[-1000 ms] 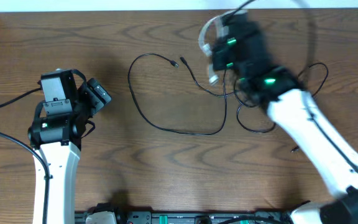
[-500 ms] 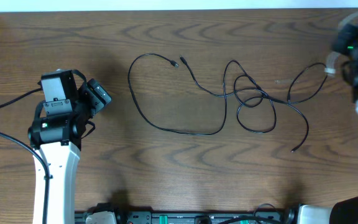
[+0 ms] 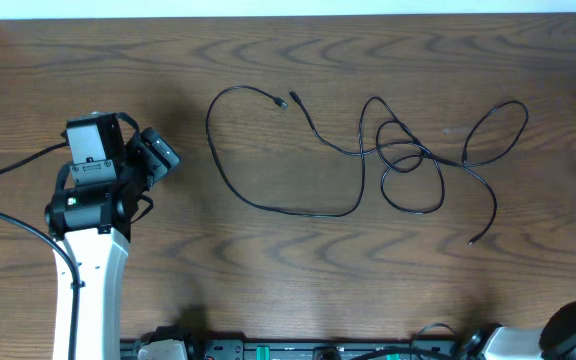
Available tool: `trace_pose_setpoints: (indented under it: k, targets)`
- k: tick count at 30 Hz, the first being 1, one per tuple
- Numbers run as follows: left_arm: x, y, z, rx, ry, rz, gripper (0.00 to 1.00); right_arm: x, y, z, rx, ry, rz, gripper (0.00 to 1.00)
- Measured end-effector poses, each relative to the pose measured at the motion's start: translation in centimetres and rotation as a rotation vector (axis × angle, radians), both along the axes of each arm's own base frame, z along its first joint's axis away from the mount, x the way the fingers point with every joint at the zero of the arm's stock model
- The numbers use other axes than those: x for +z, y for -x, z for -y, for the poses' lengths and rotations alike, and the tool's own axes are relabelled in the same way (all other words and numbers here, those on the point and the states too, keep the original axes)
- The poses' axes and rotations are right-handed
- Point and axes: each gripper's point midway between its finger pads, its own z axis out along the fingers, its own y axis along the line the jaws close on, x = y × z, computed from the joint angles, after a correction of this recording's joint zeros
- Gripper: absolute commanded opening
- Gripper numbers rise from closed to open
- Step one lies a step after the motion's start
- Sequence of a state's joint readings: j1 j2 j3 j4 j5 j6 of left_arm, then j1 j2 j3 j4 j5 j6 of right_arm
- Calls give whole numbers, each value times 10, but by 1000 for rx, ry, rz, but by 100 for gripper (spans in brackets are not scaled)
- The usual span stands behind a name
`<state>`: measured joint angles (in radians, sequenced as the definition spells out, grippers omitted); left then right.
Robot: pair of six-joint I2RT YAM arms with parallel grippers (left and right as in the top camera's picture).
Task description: Untangle cables
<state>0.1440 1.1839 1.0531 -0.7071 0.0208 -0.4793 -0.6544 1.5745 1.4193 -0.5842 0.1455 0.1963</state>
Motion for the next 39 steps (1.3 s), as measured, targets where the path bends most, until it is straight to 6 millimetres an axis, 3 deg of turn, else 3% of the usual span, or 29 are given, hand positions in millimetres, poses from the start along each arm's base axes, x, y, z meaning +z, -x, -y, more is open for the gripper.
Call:
trace_pose_setpoints:
  k: [5, 11, 17, 22, 25, 28, 29, 32, 39]
  targets:
    - [0, 0, 0, 0, 0, 0, 96, -32, 20, 31, -73, -44, -65, 1]
    - [0, 0, 0, 0, 0, 0, 96, -58, 32, 52, -83, -90, -94, 1]
    - [-1, 1, 0, 0, 1, -6, 96, -99, 34, 59, -79, -170, -145, 1]
    - [-1, 1, 0, 0, 1, -7, 96, -117, 32, 58, -66, -202, -172, 2]
    - [-1, 1, 0, 0, 1, -7, 96, -117, 32, 58, -58, -200, -174, 33]
    - [-1, 1, 0, 0, 1, -7, 96, -118, 32, 57, -52, -201, -176, 46]
    - [-1, 1, 0, 0, 1, -7, 96, -118, 32, 57, -48, -201, -178, 57]
    - [-1, 1, 0, 0, 1, -7, 96, -119, 33, 55, -43, -207, -189, 63]
    - [-1, 1, 0, 0, 1, -7, 96, -123, 38, 50, -36, -229, -214, 65]
